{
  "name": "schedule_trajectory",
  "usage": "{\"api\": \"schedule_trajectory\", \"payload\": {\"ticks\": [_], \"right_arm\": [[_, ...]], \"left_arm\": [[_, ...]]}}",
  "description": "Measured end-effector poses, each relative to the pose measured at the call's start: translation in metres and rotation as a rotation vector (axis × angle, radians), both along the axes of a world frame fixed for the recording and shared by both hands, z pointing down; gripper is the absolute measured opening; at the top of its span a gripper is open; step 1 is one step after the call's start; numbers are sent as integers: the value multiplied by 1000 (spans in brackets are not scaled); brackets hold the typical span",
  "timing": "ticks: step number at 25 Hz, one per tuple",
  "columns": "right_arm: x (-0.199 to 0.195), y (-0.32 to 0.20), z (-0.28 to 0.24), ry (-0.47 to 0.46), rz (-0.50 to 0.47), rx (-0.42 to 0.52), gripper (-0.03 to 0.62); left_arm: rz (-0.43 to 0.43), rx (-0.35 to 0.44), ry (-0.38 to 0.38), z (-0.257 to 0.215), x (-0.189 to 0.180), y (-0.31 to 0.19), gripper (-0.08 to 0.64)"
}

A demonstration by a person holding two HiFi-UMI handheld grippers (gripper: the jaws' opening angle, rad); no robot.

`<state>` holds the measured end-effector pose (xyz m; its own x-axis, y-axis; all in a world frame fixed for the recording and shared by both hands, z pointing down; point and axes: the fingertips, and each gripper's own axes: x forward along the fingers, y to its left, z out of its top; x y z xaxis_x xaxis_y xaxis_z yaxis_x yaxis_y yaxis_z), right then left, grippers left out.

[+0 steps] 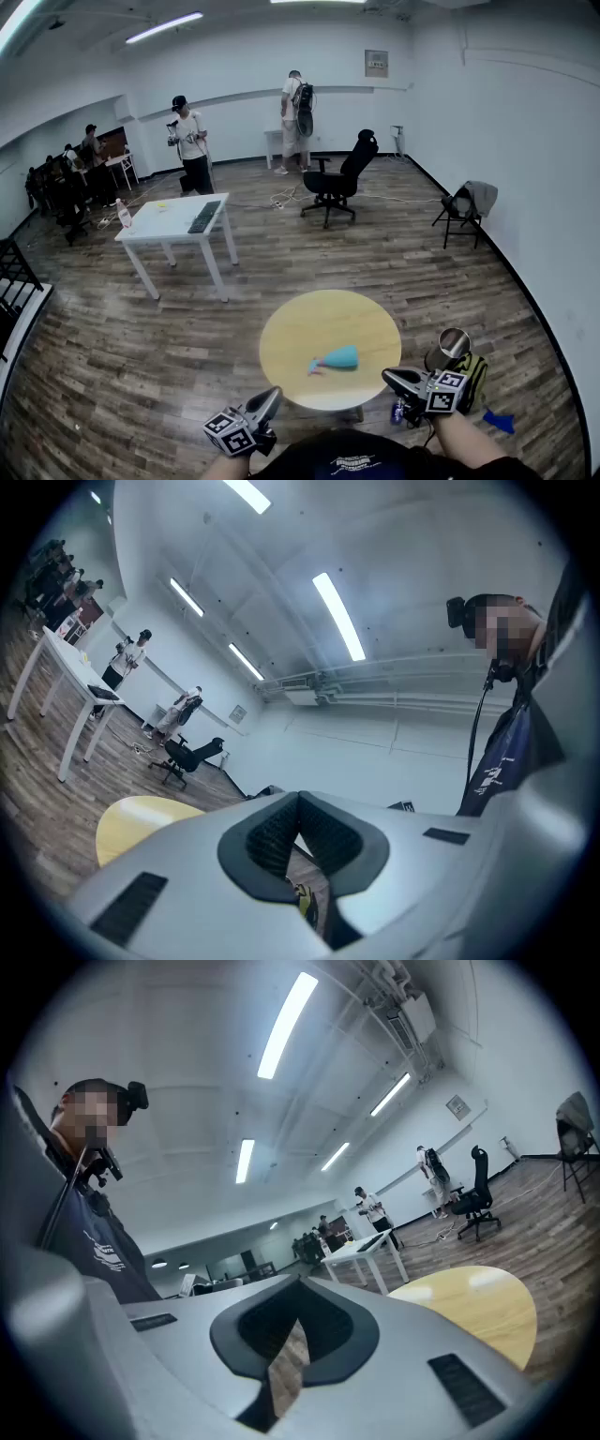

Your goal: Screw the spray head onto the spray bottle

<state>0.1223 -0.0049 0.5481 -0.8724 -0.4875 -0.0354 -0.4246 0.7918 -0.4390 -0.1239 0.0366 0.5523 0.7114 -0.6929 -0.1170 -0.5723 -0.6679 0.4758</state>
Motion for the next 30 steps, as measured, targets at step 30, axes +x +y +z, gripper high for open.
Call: {"api": "schedule_trajectory", "payload": {"ticks": [30], "right_arm": [[60,-1,10,35,-14,0,31]], "left_arm": [[7,-47,-8,-4,71,-1,11]]}}
